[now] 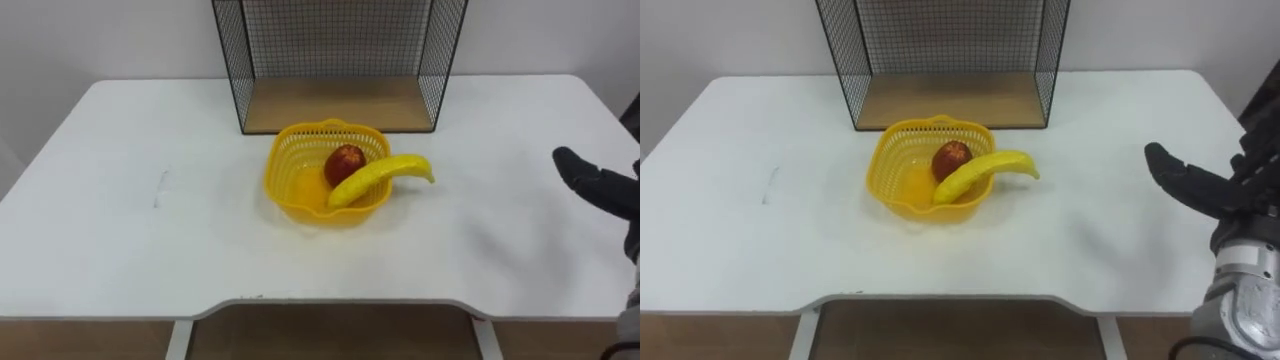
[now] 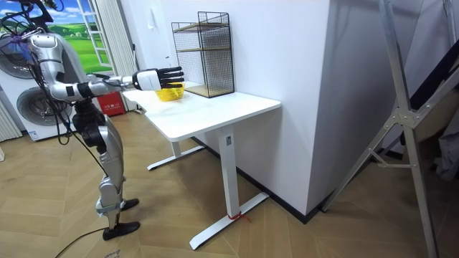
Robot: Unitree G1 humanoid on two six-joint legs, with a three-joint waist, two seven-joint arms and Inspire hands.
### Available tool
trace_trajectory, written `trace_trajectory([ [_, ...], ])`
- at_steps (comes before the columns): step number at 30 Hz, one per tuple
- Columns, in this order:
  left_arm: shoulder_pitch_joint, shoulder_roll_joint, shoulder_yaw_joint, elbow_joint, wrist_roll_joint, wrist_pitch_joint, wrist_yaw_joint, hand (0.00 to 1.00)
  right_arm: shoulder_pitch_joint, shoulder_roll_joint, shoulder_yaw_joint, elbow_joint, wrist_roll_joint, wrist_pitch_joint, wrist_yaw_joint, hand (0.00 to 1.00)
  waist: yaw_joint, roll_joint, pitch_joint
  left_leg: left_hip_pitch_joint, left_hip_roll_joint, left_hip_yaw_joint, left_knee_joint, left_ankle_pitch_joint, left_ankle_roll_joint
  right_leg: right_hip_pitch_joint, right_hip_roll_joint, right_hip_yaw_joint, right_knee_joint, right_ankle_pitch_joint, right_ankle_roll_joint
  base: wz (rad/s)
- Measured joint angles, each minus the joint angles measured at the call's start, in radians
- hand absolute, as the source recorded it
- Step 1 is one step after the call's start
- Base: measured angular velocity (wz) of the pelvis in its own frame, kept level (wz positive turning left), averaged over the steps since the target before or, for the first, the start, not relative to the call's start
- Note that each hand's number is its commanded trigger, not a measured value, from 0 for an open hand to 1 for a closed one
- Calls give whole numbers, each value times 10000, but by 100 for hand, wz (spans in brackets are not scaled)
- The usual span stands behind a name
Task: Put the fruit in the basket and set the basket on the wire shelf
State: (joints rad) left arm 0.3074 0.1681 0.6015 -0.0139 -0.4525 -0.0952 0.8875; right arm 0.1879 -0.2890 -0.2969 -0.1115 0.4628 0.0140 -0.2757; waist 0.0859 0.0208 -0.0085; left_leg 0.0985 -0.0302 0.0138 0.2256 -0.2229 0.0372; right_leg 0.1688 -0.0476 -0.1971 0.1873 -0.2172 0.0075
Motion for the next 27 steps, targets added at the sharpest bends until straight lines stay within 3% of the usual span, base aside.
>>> trace_trajectory([
  [3,-191,7,-803,-462,354,-189,-319,0,-7,344,122,1,-223,-241,195,0,-38,50,51,-6,-18,-16,5,-4,2,100,-2,-70,-7,0,0,7],
  [5,-337,6,-1282,-473,868,-199,-961,0,-3,402,377,40,-392,-258,598,0,-32,96,137,-20,-13,-21,-39,-7,1,95,8,-67,-13,0,0,0],
  [10,-341,-49,-2052,-892,1139,-199,-2304,0,-1,813,467,479,-603,-262,1268,0,-191,69,156,-43,-9,-31,-59,-5,-2,74,14,-81,-25,0,0,0],
  [17,-506,-54,-3655,-1014,1134,-194,-3994,0,-3,948,1495,1213,-423,-464,1960,0,-576,-39,222,-48,-2,51,48,-6,-2,25,18,9,-19,1,-1,-1],
  [21,-888,-49,-4336,-1011,900,-192,-4780,0,-4,947,1727,1255,-298,-464,2213,0,-632,-40,218,-186,-1,96,104,-6,0,-106,8,46,16,2,-2,-2],
  [27,-930,-66,-5363,-682,685,-165,-5999,0,-6,951,2021,1338,396,-469,2745,0,-702,-60,202,-118,7,162,102,-3,2,-98,13,117,12,5,-8,-3],
])
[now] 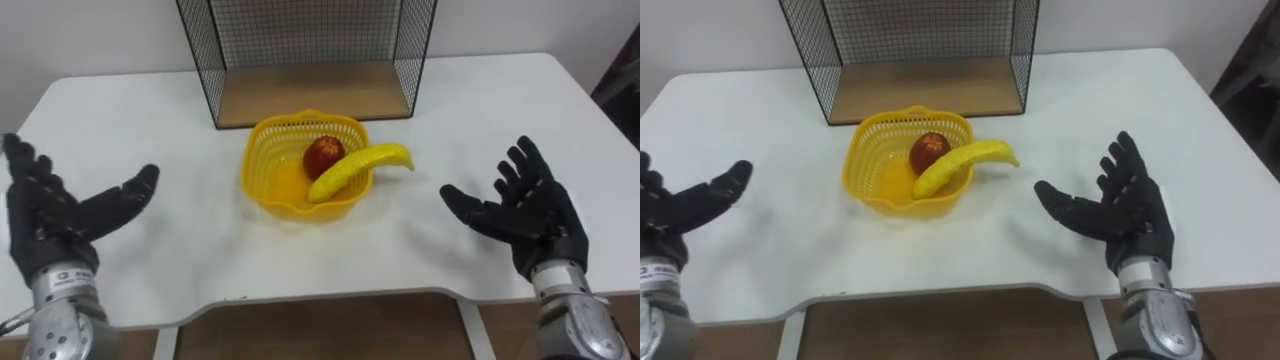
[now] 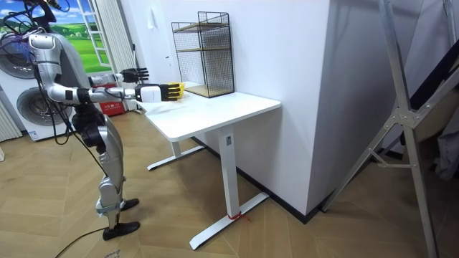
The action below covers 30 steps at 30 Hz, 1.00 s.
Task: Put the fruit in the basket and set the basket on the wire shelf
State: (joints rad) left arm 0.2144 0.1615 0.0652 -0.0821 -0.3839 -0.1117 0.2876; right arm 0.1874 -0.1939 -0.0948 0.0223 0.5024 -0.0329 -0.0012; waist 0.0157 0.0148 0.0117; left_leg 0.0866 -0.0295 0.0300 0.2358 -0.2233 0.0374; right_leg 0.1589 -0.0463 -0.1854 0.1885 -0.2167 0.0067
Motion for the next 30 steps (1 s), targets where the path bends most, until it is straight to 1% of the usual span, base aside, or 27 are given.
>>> trace_trajectory([
  [3,-2,-28,-30,60,-209,17,-336,0,-3,6,58,44,49,0,72,0,-60,-41,-10,77,7,28,-5,0,0,4,5,44,1,0,0,-5],
  [5,-13,-171,-32,190,-547,17,-583,0,-21,34,170,181,91,0,173,0,-55,-88,-32,112,20,102,-8,0,-1,2,9,98,14,0,0,-7],
  [7,-23,-255,-60,362,-733,33,-789,0,-49,37,261,183,240,1,233,0,-37,-100,-38,110,33,152,-16,-1,0,-8,20,184,88,0,0,-10],
  [8,-25,-290,-89,458,-801,56,-915,0,-63,39,347,199,459,0,275,0,-28,-127,-18,107,52,192,-15,-1,0,-55,24,211,155,0,0,-10],
  [9,-25,-298,-93,488,-812,100,-996,0,-69,47,378,230,528,1,301,0,-28,-152,-12,100,57,198,-15,-1,-1,-67,25,211,164,0,0,-4],
  [11,-20,-314,-100,516,-822,299,-1251,0,-121,80,419,449,887,12,442,0,11,-211,-18,96,132,233,-27,-2,-2,-72,29,215,166,12,-17,-2],
  [13,-22,-314,-107,550,-821,333,-1449,0,-123,177,418,460,1071,14,601,0,35,-203,-13,96,142,242,-43,-2,-1,-41,44,234,148,38,-13,0],
  [14,-22,-324,-110,648,-820,334,-1556,0,-123,343,425,503,1253,14,748,0,34,-192,-11,109,151,244,-48,-2,-2,-23,56,247,147,39,-13,0],
  [16,-23,-387,-145,798,-823,339,-1710,0,-123,504,496,578,1430,12,989,0,29,-161,-22,115,162,244,-42,-3,-4,-17,64,250,147,41,-18,0],
  [18,-23,-423,-262,925,-823,366,-1765,0,-123,505,650,712,1691,12,1208,0,33,-126,1,113,163,245,-33,-3,-4,-19,65,257,147,43,-21,0],
  [20,-23,-595,-324,1052,-823,397,-1848,0,-125,530,758,881,1765,12,1404,0,34,-86,8,107,160,247,-39,-3,-4,-29,65,275,148,44,-21,0],
  [22,-23,-684,-336,1104,-824,400,-1874,0,-127,552,758,912,1862,12,1470,0,41,-68,18,103,160,247,-49,-3,-4,-38,67,278,148,43,-21,0],
  [27,-24,-725,-367,1124,-871,407,-1895,0,-196,556,760,913,2080,12,1528,0,68,-66,16,105,162,269,-77,-2,-4,-64,73,291,145,43,-21,0],
  [30,-24,-726,-555,1124,-859,456,-1905,0,-584,546,836,1248,2082,12,1684,0,83,-101,3,121,163,324,-73,-1,-4,-68,71,323,139,44,-21,-4],
])
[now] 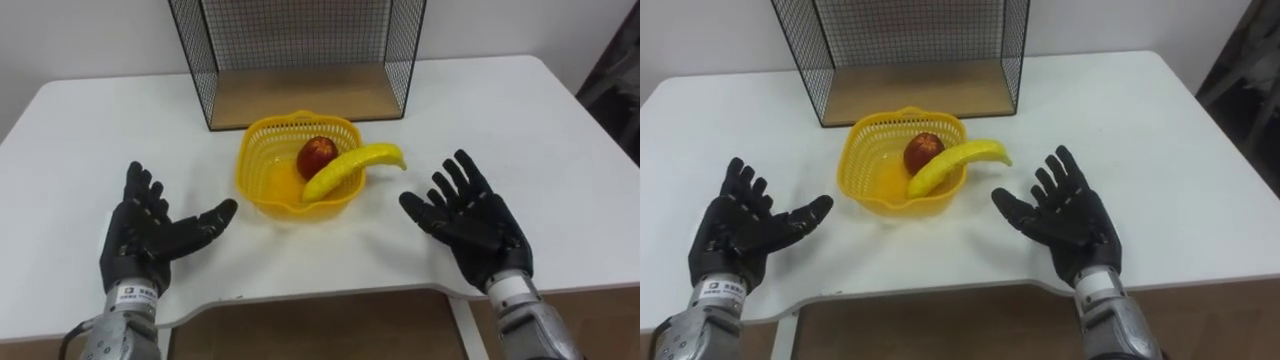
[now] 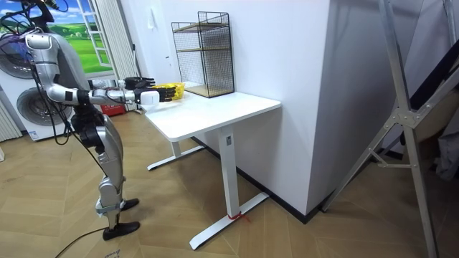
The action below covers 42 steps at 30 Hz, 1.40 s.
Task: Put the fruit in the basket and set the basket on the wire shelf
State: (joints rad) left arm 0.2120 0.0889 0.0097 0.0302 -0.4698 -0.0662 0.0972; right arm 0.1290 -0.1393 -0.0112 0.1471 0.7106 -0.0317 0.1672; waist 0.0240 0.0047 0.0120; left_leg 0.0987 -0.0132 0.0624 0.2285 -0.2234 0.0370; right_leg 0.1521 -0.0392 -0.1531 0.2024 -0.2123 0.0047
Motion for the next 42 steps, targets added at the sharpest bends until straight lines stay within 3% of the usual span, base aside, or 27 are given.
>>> trace_trajectory([
  [4,-21,2,-188,-2,-23,234,-28,0,-281,-10,244,164,0,6,159,0,28,-31,-15,-1,2,16,54,0,0,3,-11,1,-6,1,0,0],
  [12,-68,32,-237,-1,-129,246,-43,0,-329,-19,556,388,-2,25,314,0,73,-71,-15,28,10,15,80,1,1,48,-7,2,-8,19,-11,0],
  [24,-729,46,-551,406,-192,364,-116,0,-844,-19,775,764,-113,35,347,0,72,-197,92,-13,10,14,88,-1,0,3,8,5,1,29,-9,0],
  [32,-1295,43,-640,425,-166,471,-216,0,-1215,-12,806,764,-173,41,349,0,79,-146,91,18,1,15,88,-1,0,58,7,0,-57,29,-9,0],
  [42,-1355,13,-1036,426,-170,689,-251,0,-1291,55,1079,779,-173,109,317,0,37,-50,97,3,4,9,71,0,-1,80,26,12,-141,64,-12,0],
])
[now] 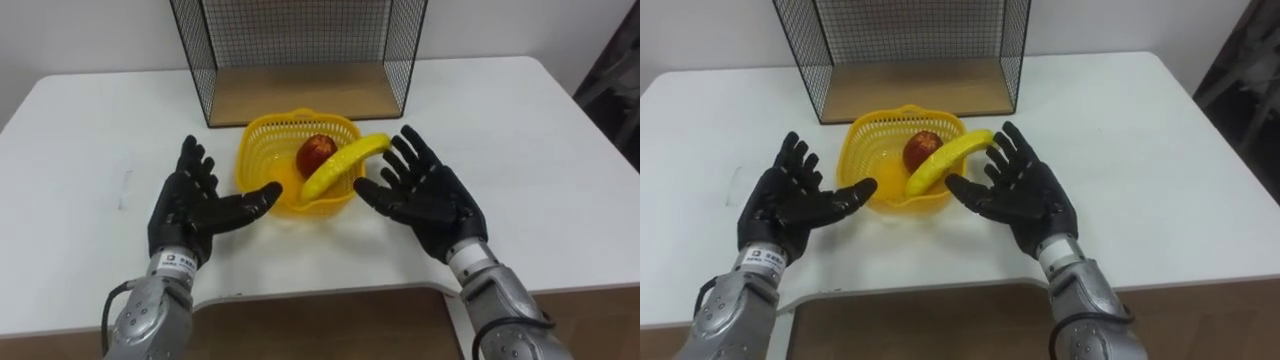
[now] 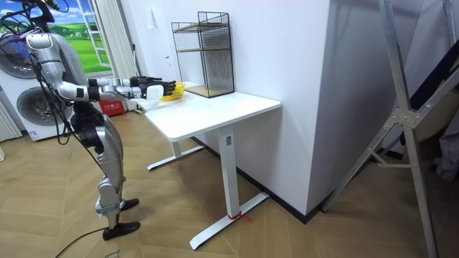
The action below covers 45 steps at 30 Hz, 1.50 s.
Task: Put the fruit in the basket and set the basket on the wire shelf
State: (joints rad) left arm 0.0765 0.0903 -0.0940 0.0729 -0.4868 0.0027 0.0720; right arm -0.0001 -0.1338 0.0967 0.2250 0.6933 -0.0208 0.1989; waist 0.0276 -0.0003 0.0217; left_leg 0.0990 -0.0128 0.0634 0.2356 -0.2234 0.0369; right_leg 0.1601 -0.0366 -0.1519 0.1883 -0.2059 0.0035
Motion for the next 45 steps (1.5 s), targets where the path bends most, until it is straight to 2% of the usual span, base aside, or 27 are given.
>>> trace_trajectory([
  [7,-14,-11,-85,-1,6,88,-12,0,-158,73,0,9,-7,18,-32,0,-17,3,3,-15,-3,6,0,-1,-1,-31,11,14,0,0,0,0],
  [14,-398,-10,-84,-1,8,187,-170,0,-281,103,2,60,-249,19,13,0,-24,-5,3,-17,-3,5,10,0,-1,-20,10,32,-1,0,0,0],
  [19,-419,-14,-86,187,21,187,-253,0,-284,105,-8,245,-376,23,12,0,-25,-21,3,-5,-5,35,13,0,-1,-18,15,106,3,0,0,0],
  [27,-474,-113,-95,687,451,350,-254,0,-602,168,27,351,-1304,377,9,0,-31,-29,-2,-5,4,72,-10,0,0,-75,13,110,58,0,0,0],
  [34,-764,-135,-97,1363,672,450,-254,0,-934,307,222,431,-1656,450,98,0,-65,-297,-28,6,15,73,17,2,-2,-27,5,104,15,1,-1,0],
  [39,-894,-224,-94,1459,662,536,-254,0,-934,333,289,429,-1891,518,119,0,-72,-318,-37,15,12,68,17,3,1,-28,-13,95,19,10,13,0],
  [45,-935,-244,-98,1454,664,627,-255,0,-935,342,393,428,-2065,851,114,0,-102,-312,-41,16,14,66,17,3,0,-28,0,115,24,11,10,0],
])
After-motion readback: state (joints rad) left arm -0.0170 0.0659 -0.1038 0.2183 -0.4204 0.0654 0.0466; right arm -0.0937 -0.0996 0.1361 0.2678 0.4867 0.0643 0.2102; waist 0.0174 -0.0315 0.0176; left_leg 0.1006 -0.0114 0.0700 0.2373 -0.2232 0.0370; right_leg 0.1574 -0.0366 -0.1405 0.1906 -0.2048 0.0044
